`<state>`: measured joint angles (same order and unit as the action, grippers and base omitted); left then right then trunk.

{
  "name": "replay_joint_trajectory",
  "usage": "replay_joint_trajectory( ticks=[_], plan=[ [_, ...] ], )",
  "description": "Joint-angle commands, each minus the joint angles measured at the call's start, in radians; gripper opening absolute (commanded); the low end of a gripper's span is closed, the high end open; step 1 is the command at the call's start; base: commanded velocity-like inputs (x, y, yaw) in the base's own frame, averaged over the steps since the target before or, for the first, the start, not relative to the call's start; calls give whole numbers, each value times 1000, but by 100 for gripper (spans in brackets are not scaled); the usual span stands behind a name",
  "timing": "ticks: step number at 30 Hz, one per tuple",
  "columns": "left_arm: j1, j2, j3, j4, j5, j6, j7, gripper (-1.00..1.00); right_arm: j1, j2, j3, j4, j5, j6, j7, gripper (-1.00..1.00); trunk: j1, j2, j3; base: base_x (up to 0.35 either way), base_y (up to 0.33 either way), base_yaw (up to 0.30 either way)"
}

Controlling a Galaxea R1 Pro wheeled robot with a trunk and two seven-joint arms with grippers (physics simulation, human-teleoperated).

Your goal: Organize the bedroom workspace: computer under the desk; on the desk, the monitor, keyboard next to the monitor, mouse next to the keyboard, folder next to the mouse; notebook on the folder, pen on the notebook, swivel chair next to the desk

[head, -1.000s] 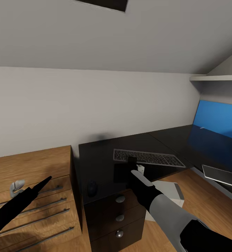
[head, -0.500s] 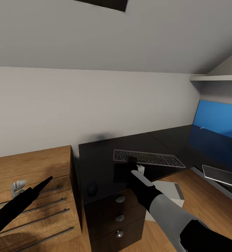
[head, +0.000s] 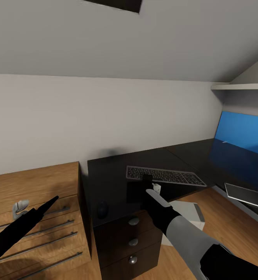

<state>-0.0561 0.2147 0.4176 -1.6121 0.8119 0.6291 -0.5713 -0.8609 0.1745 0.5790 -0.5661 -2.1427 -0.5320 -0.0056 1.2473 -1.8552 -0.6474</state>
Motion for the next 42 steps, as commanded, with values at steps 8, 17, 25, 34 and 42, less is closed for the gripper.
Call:
replay_joint_trajectory(
  ticks=[8, 17, 25, 34, 42],
  plan=[
    [-1, 0, 1, 0, 6, 6, -1, 100, -1, 0, 4, 0, -3, -7, -2, -100, 0, -1, -1, 0, 0, 0],
    [-1, 0, 1, 0, 5, 6, -1, 100, -1, 0, 4, 0, -3, -7, -1, -100, 0, -1, -1, 0, 0, 0],
    [-1, 0, 1, 0, 4, 6, -1, 100, -1, 0, 5, 0, -3, -6, -1, 100, 0, -1, -1, 0, 0, 0],
    [-1, 0, 1, 0, 4, 6, -2, 100, -1, 0, 5, 0, -3, -5, -1, 100, 0, -1, -1, 0, 0, 0],
    [-1, 0, 1, 0, 6, 6, -2, 100, -1, 0, 5, 0, -3, -3, -3, 100, 0, -1, -1, 0, 0, 0]
  ],
)
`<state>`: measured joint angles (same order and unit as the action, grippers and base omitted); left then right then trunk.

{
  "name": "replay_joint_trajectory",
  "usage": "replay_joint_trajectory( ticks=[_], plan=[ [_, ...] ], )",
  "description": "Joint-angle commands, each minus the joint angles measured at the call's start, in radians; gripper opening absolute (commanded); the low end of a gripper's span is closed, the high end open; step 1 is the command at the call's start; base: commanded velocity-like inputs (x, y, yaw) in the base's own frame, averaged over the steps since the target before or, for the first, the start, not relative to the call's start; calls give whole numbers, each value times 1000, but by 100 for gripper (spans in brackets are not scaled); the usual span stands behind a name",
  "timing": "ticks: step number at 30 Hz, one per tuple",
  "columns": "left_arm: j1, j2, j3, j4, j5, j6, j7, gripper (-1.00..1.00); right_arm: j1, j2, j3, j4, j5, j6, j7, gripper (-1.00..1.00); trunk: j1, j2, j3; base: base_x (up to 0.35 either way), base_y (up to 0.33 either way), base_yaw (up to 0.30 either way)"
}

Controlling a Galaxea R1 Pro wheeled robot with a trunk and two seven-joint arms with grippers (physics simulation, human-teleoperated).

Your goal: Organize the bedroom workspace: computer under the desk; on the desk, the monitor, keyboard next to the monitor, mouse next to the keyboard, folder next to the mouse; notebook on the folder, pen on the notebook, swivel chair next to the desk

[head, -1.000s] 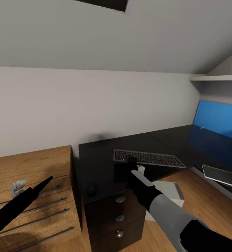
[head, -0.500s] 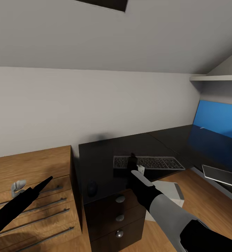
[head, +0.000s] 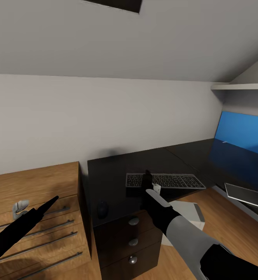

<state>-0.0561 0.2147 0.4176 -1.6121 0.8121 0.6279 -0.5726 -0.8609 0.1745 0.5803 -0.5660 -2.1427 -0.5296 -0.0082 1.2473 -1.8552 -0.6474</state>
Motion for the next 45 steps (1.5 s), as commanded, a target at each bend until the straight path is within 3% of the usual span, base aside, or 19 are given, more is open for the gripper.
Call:
replay_joint_trajectory(
  ticks=[1, 14, 32, 35, 45],
  plan=[
    [-1, 0, 1, 0, 5, 7, -1, 100, -1, 0, 3, 0, -3, -6, -1, 100, 0, -1, -1, -9, 0, 0],
    [-1, 0, -15, 0, 5, 7, 0, 100, -1, 0, 3, 1, -3, -9, -16, 100, 0, -1, -1, -242, -70, 0],
    [-1, 0, -25, 0, 6, 7, 0, 100, -1, 0, 5, 37, 7, -16, -14, 100, 0, -1, -1, -13, -7, 0],
    [-1, 0, -26, 0, 5, 8, 0, 100, 0, -17, 5, 41, 13, -16, -10, 100, 0, -1, -1, 0, 0, 0],
    [-1, 4, -24, 0, 8, 9, 0, 100, 18, -26, 4, 43, 16, -17, 18, 100, 0, -1, -1, 0, 0, 0]
  ],
)
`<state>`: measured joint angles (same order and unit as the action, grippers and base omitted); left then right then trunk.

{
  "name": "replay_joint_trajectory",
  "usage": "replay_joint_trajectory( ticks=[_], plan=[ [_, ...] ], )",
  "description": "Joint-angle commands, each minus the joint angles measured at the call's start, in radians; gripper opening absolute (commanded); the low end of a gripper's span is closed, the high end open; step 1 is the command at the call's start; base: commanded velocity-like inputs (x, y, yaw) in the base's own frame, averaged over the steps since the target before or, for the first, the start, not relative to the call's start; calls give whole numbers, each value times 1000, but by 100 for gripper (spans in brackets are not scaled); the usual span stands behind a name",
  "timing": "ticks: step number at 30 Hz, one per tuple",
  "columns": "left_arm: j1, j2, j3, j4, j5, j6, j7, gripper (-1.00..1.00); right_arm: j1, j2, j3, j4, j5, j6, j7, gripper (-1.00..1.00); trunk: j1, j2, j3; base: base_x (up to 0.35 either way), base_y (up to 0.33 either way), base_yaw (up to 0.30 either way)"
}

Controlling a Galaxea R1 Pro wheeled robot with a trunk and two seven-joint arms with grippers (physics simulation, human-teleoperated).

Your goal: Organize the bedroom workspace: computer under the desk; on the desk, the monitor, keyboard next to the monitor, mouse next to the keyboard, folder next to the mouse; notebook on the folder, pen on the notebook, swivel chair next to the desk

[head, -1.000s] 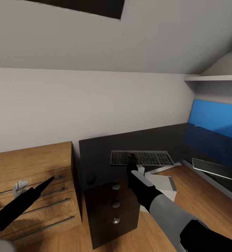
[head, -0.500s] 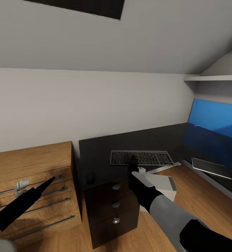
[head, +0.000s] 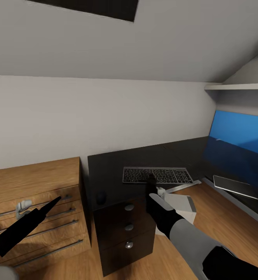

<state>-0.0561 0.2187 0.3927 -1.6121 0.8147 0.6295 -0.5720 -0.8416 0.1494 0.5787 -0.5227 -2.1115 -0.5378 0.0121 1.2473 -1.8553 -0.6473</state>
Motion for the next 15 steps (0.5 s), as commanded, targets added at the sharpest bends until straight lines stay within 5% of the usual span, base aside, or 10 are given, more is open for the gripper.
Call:
replay_joint_trajectory(
  ticks=[1, 8, 15],
  plan=[
    [-1, 0, 1, 0, 5, 8, -1, 100, 0, -2, 6, 0, -15, -9, 0, 100, 0, 0, -1, 0, 0, 0],
    [-1, 1, 1, -1, 6, 11, -3, 100, 2, -7, 6, 1, -15, -9, 8, 100, 0, 0, -1, 0, 0, -20],
    [-1, 2, 3, -1, 7, 12, -5, 100, 3, -8, 6, 1, -15, -8, 9, 100, 0, 0, -1, 0, 0, -158]
  ],
)
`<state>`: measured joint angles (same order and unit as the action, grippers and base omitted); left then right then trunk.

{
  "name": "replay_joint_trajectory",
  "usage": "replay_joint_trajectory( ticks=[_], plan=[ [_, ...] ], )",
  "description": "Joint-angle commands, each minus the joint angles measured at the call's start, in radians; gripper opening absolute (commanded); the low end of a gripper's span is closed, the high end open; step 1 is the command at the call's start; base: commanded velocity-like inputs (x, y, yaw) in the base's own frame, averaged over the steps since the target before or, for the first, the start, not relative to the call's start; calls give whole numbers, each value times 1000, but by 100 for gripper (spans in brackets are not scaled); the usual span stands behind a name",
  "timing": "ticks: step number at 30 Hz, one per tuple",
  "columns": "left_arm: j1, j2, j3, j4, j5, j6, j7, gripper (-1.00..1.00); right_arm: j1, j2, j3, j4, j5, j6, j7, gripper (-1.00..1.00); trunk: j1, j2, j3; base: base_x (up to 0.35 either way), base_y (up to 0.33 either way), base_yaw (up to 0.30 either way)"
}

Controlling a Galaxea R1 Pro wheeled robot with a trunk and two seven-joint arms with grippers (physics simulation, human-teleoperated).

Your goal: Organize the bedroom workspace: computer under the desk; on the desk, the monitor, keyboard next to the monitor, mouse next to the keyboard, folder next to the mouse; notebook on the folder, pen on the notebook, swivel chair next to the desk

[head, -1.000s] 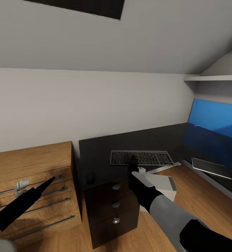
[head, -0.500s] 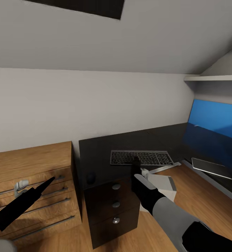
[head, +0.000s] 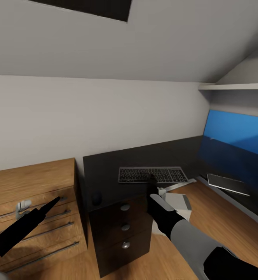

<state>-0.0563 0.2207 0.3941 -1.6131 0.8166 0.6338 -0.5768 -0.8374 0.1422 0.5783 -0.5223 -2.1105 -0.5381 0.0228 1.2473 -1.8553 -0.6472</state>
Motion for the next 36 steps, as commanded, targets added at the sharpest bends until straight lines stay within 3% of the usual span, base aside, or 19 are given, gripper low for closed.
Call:
replay_joint_trajectory(
  ticks=[1, 21, 31, 36],
  plan=[
    [0, 0, 1, 0, 5, 7, -1, 100, -1, -1, 6, 1, -16, -8, -1, 100, 0, 0, -1, 0, 0, -221],
    [0, 0, 2, 0, 6, 7, -1, 100, 3, -7, 6, 25, -16, -8, 0, 100, 0, 0, -1, 0, 0, -224],
    [0, -1, 4, 1, 4, 6, 0, 100, 3, -7, 6, 32, -15, -9, 4, 100, 0, 0, -1, 0, 0, -51],
    [0, 0, 8, 1, 4, 7, 0, 100, 3, -8, 6, 33, -8, -9, 38, 100, 0, 0, -1, 0, 0, -6]
  ],
)
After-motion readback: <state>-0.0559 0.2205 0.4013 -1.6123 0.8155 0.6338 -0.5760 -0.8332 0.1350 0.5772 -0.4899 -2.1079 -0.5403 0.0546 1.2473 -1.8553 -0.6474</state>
